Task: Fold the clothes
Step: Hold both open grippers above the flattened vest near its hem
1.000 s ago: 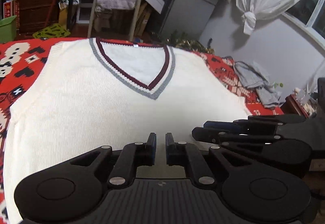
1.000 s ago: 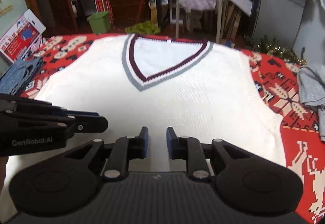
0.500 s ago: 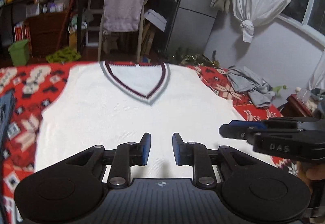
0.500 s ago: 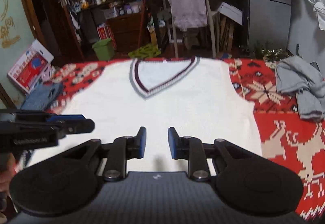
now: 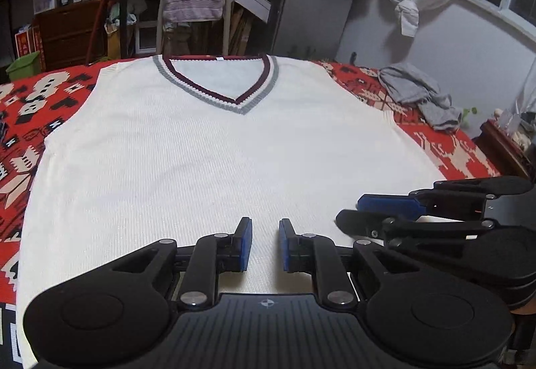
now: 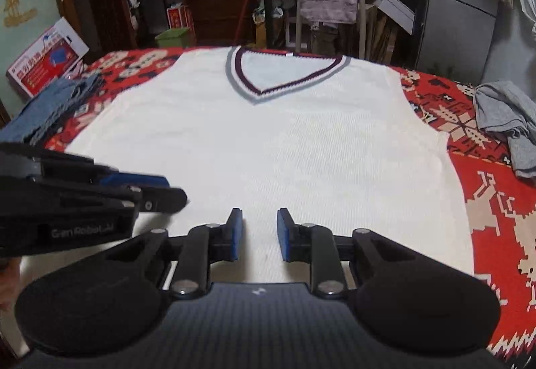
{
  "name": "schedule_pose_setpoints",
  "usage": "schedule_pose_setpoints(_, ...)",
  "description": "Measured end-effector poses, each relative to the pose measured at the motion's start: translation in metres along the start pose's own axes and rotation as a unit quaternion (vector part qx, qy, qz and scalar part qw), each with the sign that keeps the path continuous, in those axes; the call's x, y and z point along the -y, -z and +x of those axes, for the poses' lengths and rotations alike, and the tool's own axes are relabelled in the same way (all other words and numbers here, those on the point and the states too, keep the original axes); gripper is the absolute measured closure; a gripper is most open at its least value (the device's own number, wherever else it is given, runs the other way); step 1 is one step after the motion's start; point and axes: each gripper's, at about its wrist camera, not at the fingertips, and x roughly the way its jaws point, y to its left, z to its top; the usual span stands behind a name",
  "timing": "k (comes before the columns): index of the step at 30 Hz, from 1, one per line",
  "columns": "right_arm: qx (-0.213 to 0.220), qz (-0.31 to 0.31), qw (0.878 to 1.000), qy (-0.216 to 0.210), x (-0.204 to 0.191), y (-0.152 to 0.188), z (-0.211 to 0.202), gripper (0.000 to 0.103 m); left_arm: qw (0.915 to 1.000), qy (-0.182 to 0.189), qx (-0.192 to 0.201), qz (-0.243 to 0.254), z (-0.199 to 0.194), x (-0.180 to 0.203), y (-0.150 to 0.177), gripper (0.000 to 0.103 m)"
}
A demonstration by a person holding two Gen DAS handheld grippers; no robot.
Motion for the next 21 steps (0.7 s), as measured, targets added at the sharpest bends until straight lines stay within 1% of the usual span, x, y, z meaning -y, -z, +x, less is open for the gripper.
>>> schedule_pose_setpoints(5, -0.001, -0.007, 1.0, 0.001, -0.003, 0.018, -0.016, 0.078, 1.0, 0.002, -0.002, 0.008, -0.014, 0.002, 0.013, 0.087)
schedule_pose_setpoints(8, -0.006, -0.003, 1.0, -0.005, -0.003, 0.028, -0.031, 0.078, 0.9998, 0.003, -0.012, 0.014, -0.025, 0.004, 0.022, 0.087)
schedule_pose_setpoints(14, -0.017, -0.011, 1.0, -0.017, -0.004, 0.048, -0.055, 0.078, 0.9993, 0.014, -0.036, 0.0, -0.048, 0.002, 0.039, 0.085)
schedule_pose_setpoints(21, -0.037, -0.017, 0.999, -0.026, -0.006, 0.069, -0.081, 0.078, 0.9974, 0.033, -0.064, 0.002, -0.074, -0.003, 0.059, 0.083)
